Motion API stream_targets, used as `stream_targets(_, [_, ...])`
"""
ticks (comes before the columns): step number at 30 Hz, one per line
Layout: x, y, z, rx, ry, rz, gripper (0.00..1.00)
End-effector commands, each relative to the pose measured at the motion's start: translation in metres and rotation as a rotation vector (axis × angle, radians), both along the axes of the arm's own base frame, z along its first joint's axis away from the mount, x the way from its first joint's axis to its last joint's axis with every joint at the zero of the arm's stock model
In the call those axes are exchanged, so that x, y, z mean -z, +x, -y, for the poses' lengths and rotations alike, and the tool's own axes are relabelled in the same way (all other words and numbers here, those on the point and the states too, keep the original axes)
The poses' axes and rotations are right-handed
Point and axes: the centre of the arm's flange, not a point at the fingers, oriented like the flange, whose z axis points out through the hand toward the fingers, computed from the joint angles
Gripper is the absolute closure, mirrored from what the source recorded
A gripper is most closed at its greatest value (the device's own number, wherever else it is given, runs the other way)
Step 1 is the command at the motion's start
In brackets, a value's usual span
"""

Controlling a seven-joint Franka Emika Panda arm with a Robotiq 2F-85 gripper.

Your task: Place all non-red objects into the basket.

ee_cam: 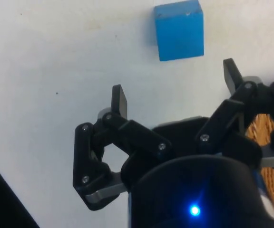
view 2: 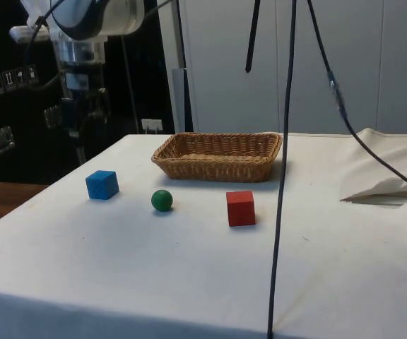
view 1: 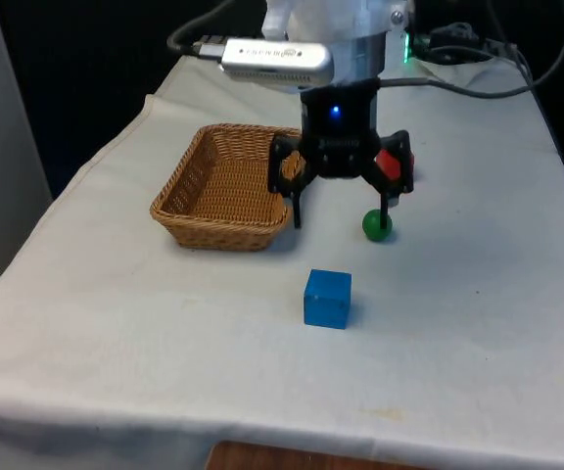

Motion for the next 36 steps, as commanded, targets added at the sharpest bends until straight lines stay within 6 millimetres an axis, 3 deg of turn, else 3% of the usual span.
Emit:
stream_targets(1, [0.007,0.001,0.003,-0.001,0.007,0.002,0.00])
stream_targets(26, [0.070,0.014,0.003,0.004,0.016,-0.008,0.00])
stream_targets(36, [0.079,0.014,0.005,0.001,0.001,-0.015,0.00])
